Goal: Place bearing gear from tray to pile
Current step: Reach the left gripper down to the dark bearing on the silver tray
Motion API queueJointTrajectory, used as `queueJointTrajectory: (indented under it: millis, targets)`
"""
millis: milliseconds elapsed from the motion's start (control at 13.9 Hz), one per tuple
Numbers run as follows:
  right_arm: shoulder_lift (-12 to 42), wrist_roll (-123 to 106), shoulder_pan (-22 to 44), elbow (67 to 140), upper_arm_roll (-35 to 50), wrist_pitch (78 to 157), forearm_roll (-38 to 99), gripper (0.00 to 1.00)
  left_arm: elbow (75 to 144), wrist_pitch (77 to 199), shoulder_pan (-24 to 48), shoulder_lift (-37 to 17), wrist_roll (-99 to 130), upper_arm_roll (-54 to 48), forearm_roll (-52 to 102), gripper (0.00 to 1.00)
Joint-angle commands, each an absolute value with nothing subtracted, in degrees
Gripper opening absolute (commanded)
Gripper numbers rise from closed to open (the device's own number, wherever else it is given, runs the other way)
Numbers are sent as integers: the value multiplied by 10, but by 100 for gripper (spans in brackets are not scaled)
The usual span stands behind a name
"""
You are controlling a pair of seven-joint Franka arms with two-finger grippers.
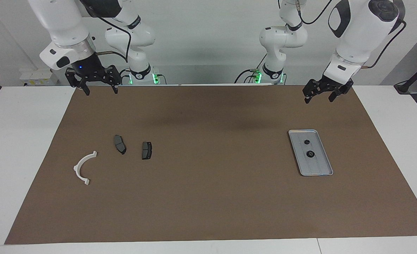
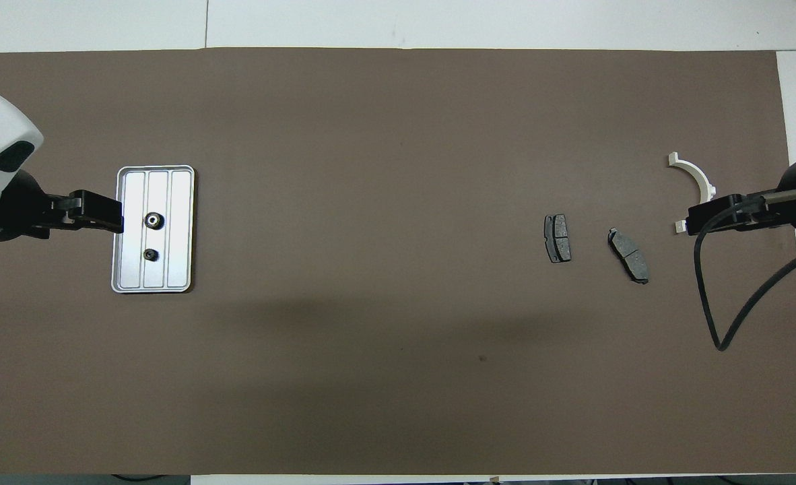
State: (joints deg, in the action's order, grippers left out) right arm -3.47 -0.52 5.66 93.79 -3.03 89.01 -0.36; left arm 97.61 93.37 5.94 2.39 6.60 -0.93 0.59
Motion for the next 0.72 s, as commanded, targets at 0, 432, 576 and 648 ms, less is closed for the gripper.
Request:
queueJointTrajectory:
  millis: [0, 432, 576, 648]
  targets:
    - [-47, -20, 50, 948, -31, 893, 13, 100, 964, 926, 65, 20, 61, -2, 11, 100]
    - [-47, -20, 49, 948, -33, 896, 13, 100, 1018, 916, 58, 54, 65, -1, 12, 100]
    - [-47, -20, 48, 948, -34, 895, 13, 100, 1047, 966, 42, 60, 48, 3, 9, 100]
    - [-47, -20, 48, 948, -34, 896, 13, 100, 1067, 994, 26, 59, 27, 3, 9, 100]
